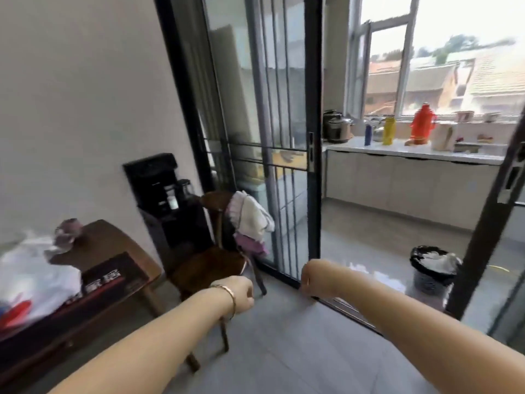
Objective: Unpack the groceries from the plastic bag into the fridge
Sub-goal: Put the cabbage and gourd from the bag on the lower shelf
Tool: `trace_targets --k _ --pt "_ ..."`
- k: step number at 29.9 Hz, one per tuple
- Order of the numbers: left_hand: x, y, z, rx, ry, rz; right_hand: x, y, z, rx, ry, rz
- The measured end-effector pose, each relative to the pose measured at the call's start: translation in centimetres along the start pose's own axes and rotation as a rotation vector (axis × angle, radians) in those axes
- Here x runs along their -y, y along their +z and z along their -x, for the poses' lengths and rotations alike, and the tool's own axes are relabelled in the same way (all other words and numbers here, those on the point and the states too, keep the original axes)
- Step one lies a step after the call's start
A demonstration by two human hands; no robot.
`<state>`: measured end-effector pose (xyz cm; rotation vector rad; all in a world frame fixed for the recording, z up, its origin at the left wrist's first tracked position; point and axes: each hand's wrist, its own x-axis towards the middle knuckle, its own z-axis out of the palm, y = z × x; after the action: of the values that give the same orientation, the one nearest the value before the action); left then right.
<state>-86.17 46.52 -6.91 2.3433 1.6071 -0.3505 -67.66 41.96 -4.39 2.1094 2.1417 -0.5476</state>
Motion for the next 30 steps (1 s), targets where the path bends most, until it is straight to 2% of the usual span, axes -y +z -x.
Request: trace_targets --k 5,10,17,24,30 --pt "18.9 -1.1 4.7 -0.063 -0.201 0.073 18.0 0.8 -7.8 0.039 -0.236 0.045" --pt "33.2 -0.9 8.0 -0.071 -0.368 0.197 32.0 1.4 -13.9 0.086 -0.389 0.048" --pt "47.9 -0.8 8.6 -0.134 -0.55 0.254 45.7 3.6 -24.3 0.126 -0.563 0.128" --pt "61.3 -4.0 5.2 -0.395 -0.762 0.34 58.2 2.4 -36.8 0.097 -0.737 0.129" --pt "71.2 -6.5 2.9 -0.51 -0.861 0.385 68.4 0.6 -45.8 0.024 -0.841 0.007"
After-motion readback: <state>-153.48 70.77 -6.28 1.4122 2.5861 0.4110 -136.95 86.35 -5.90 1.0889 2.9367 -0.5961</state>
